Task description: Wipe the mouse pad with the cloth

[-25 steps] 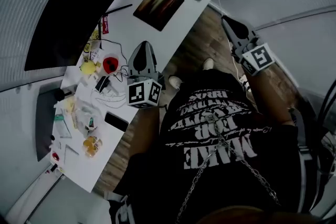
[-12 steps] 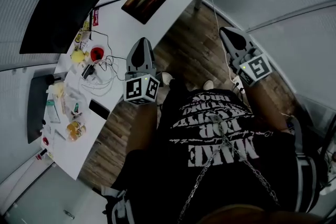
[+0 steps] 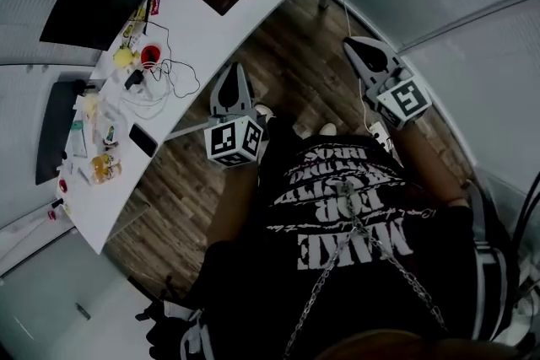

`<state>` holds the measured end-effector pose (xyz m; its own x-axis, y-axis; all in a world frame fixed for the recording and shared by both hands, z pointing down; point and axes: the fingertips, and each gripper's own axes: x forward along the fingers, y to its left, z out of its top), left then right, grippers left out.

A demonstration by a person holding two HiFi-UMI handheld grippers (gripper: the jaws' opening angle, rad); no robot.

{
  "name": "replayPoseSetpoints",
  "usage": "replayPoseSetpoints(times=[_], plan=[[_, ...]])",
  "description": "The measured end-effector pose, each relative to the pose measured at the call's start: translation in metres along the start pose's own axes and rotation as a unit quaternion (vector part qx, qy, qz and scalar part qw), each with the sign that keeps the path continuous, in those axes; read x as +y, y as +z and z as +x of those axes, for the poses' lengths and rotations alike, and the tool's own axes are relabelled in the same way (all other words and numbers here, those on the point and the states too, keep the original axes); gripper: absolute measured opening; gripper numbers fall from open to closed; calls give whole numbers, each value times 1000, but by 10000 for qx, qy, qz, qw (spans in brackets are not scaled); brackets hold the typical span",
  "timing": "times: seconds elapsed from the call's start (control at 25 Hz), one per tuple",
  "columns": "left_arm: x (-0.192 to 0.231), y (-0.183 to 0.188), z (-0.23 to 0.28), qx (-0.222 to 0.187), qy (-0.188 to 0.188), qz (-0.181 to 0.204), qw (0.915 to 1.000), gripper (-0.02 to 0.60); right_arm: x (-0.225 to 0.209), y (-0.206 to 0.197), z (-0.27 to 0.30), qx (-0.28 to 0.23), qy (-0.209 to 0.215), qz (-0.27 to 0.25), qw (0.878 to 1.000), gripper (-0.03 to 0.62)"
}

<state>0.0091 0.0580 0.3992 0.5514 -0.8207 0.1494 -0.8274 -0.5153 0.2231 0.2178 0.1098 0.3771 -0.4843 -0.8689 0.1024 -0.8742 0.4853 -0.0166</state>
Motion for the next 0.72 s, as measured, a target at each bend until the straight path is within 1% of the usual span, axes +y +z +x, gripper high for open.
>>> replayPoseSetpoints(times=[0.12,0.32,0.4,0.52,0.72], plan=[[-4,-1,-13,-50,39,42,10000,6,4,0,-4,-100,37,11,9999,0],[-4,3,-30,-183,54,99,9998,6,14,2,-11,-299,79,-136,9994,0],[-5,6,-32,-191,18,108,9998,6,15,1,-14,-309,41,-117,9994,0],[-3,13,-33,-202,-22,139,9997,6,16,9,-11,-309,-38,-11,9995,1],[-1,19,-33,-170,-34,131,9998,6,18,18,-6,-265,-3,-25,9996,0]])
